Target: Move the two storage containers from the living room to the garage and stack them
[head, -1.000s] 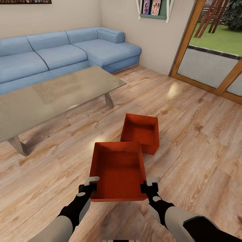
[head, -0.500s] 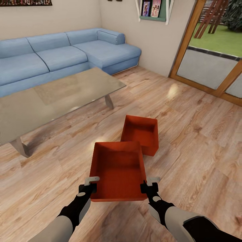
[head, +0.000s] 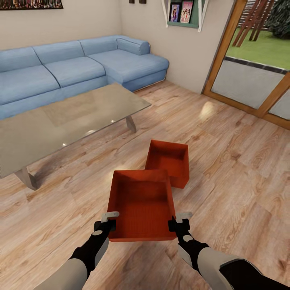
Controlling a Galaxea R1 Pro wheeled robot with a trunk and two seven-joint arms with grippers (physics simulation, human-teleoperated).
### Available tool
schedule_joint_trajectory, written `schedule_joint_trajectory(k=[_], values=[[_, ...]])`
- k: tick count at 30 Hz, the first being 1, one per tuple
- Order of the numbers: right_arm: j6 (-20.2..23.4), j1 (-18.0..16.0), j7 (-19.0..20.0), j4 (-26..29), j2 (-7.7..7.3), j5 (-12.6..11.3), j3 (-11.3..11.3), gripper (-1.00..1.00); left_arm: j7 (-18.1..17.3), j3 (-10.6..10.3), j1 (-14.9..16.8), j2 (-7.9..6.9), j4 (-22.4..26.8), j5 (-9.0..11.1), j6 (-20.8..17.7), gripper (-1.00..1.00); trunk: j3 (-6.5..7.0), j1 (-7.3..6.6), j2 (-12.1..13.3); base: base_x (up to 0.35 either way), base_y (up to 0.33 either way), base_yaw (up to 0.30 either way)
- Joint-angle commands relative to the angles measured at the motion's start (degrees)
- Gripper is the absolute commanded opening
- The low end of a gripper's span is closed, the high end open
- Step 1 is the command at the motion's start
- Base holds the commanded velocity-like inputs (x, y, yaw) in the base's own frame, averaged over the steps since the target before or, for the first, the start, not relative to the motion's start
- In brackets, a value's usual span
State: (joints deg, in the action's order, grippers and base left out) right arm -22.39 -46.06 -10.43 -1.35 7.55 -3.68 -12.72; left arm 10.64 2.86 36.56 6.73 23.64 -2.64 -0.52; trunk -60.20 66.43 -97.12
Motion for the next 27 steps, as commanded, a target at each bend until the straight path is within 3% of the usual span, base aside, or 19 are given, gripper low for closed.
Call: schedule_joint_trajectory(k=[1, 27], values=[[-0.55, -0.08, -0.47, -0.06, 0.01, -1.51, 2.09, -1.0, 1.22, 0.92, 0.0, -0.2, 0.0, -0.53, -0.09, -1.0, 0.15, -0.23, 0.4, 0.0, 0.0, 0.0], [-0.55, -0.08, -0.43, -0.06, -0.08, -1.51, 2.09, -1.0, 1.22, 0.92, 0.0, -0.22, 0.0, -0.53, -0.1, -1.0, 4.82, -5.94, 10.83, 0.0, 0.0, 0.0]])
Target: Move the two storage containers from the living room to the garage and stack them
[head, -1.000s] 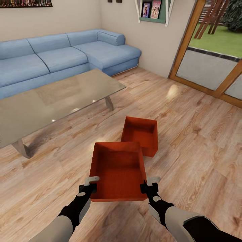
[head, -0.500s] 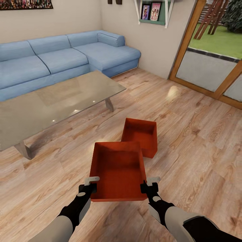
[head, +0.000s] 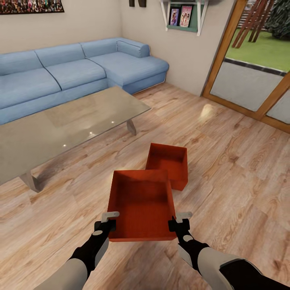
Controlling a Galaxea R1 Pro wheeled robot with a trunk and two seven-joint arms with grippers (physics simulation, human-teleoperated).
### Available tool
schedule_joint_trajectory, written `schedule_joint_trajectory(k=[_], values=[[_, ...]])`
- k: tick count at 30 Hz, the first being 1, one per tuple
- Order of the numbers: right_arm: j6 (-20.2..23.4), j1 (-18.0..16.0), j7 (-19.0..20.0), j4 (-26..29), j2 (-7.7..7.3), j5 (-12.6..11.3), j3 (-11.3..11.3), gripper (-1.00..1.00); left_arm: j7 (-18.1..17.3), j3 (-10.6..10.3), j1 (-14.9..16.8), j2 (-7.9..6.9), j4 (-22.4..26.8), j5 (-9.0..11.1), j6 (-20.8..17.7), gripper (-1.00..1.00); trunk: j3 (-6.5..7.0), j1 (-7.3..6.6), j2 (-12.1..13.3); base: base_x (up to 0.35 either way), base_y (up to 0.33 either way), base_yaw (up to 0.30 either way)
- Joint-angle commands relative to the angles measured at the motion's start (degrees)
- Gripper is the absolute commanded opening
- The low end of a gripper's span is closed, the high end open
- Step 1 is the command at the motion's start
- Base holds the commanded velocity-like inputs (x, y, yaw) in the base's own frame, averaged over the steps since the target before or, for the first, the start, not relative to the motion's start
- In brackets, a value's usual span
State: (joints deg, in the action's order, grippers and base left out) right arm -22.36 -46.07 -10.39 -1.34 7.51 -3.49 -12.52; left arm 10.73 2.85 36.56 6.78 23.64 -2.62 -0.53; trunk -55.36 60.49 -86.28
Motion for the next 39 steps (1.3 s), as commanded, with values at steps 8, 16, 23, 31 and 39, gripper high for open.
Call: schedule_joint_trajectory(k=[8, 16, 23, 31, 39], values=[[-0.54, -0.08, -0.45, -0.07, -0.08, -1.75, 1.96, -1.0, 1.14, 0.93, 0.01, -0.27, 0.0, -0.54, -0.13, -1.0, 1.41, -1.77, 3.21, 0.0, 0.0, 0.0], [-0.57, -0.08, -0.5, -0.07, -0.04, -1.7, 1.95, -1.0, 1.14, 0.93, 0.01, -0.26, 0.0, -0.54, -0.09, -1.0, 2.85, -3.52, 6.41, 0.0, 0.0, 0.0], [-0.58, -0.08, -0.51, -0.02, -0.04, -1.7, 1.97, -1.0, 1.14, 0.93, 0.01, -0.28, 0.0, -0.54, -0.13, -1.0, 4.1, -5.06, 9.22, 0.0, 0.0, 0.0], [-0.58, -0.08, -0.47, 0.0, -0.04, -1.7, 1.93, -1.0, 1.14, 0.93, 0.01, -0.28, 0.0, -0.54, -0.12, -1.0, 5.54, -6.82, 12.43, 0.0, 0.0, 0.0], [-0.58, -0.08, -0.51, 0.0, -0.04, -1.71, 1.98, -1.0, 1.14, 0.93, 0.01, -0.28, -0.07, -0.46, -0.2, -1.0, 6.98, -8.58, 15.64, 0.0, 0.0, 0.0]])
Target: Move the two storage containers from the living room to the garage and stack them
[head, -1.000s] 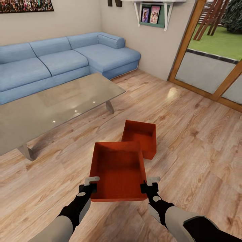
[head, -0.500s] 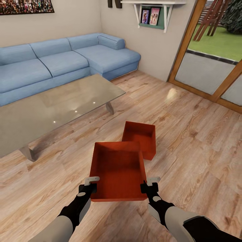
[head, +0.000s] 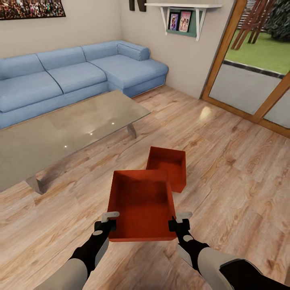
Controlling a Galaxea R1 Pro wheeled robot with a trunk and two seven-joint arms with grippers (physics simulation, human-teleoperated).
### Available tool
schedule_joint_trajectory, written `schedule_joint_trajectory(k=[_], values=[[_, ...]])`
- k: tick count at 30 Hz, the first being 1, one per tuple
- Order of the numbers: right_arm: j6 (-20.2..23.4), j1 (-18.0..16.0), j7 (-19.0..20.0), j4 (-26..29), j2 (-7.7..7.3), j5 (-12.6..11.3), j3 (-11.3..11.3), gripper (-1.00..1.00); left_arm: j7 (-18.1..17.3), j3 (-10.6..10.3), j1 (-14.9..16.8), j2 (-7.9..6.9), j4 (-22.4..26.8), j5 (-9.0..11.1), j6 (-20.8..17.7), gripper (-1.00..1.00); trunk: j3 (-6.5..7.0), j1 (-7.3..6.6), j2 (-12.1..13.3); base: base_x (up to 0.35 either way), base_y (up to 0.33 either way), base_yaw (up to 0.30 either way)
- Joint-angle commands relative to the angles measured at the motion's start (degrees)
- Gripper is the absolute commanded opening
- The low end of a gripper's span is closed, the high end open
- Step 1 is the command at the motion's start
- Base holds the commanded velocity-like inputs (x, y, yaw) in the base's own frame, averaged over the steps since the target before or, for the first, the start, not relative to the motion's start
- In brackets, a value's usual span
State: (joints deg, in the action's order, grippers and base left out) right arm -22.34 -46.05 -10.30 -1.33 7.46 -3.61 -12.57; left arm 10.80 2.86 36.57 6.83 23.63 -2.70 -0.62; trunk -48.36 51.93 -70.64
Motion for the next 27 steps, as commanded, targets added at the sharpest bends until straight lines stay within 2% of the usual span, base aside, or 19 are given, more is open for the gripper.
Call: schedule_joint_trajectory(k=[1, 27], values=[[-0.6, -0.09, -0.6, 0.0, 0.02, -1.59, 2.02, -1.0, 1.06, 0.92, 0.0, -0.33, -0.08, -0.39, -0.12, -1.0, 0.15, -0.23, 0.39, 0.0, 0.0, 0.0], [-0.53, -0.09, -0.6, 0.01, 0.01, -1.65, 2.02, -1.0, 1.06, 1.03, 0.0, -0.33, -0.25, -0.29, -0.7, -1.0, 4.82, -5.94, 10.82, 0.0, 0.0, 0.0]])
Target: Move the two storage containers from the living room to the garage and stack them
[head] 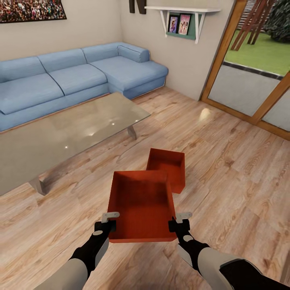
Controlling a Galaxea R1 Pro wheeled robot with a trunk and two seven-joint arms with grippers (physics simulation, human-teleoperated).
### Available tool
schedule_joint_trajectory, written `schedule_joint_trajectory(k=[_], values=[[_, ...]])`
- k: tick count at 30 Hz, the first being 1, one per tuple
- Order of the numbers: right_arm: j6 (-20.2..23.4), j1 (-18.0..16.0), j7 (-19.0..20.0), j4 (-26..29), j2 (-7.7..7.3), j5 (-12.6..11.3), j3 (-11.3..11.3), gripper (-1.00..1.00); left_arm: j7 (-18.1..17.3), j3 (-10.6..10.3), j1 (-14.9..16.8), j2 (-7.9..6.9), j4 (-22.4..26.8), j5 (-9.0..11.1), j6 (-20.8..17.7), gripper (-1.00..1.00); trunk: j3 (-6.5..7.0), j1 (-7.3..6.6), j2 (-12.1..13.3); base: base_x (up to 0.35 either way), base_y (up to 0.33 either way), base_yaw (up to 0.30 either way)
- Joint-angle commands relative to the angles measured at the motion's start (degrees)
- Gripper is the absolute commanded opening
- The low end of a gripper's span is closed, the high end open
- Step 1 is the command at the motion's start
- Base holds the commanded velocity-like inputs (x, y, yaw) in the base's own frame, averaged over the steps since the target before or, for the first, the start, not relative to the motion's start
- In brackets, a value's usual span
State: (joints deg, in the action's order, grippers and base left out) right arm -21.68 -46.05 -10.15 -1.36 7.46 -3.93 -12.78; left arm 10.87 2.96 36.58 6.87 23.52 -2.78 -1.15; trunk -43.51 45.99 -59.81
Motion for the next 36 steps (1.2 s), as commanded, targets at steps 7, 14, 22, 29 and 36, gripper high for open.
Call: schedule_joint_trajectory(k=[7, 14, 22, 29, 36], values=[[-1.25, -0.1, -0.75, -0.04, 0.02, -1.43, 2.23, -1.0, 1.0, 0.98, -0.02, -0.44, -0.15, -0.21, -0.17, -1.0, 1.23, -1.54, 2.8, 0.0, 0.0, 0.0], [-1.21, -0.1, -0.79, -0.04, 0.16, -1.44, 2.23, -1.0, 1.0, 0.99, -0.02, -0.45, -0.14, -0.21, -0.1, -1.0, 2.49, -3.08, 5.6, 0.0, 0.0, 0.0], [-1.17, -0.1, -1.09, -0.03, 0.27, -1.1, 2.23, -1.0, 1.0, 1.05, -0.02, -0.38, -0.14, -0.21, 0.05, -1.0, 3.92, -4.84, 8.81, 0.0, 0.0, 0.0], [-1.17, -0.1, -1.02, 0.02, 0.28, -0.59, 2.18, -1.0, 1.0, 1.0, -0.02, -0.45, -0.14, -0.21, 0.1, -1.0, 5.18, -6.37, 11.62, 0.0, 0.0, 0.0], [-1.17, -0.1, -1.02, 0.02, 0.28, -0.5, 2.14, -1.0, 1.0, 1.07, -0.02, -0.37, -0.14, -0.27, 0.1, -1.0, 6.44, -7.91, 14.43, 0.0, 0.0, 0.0]])
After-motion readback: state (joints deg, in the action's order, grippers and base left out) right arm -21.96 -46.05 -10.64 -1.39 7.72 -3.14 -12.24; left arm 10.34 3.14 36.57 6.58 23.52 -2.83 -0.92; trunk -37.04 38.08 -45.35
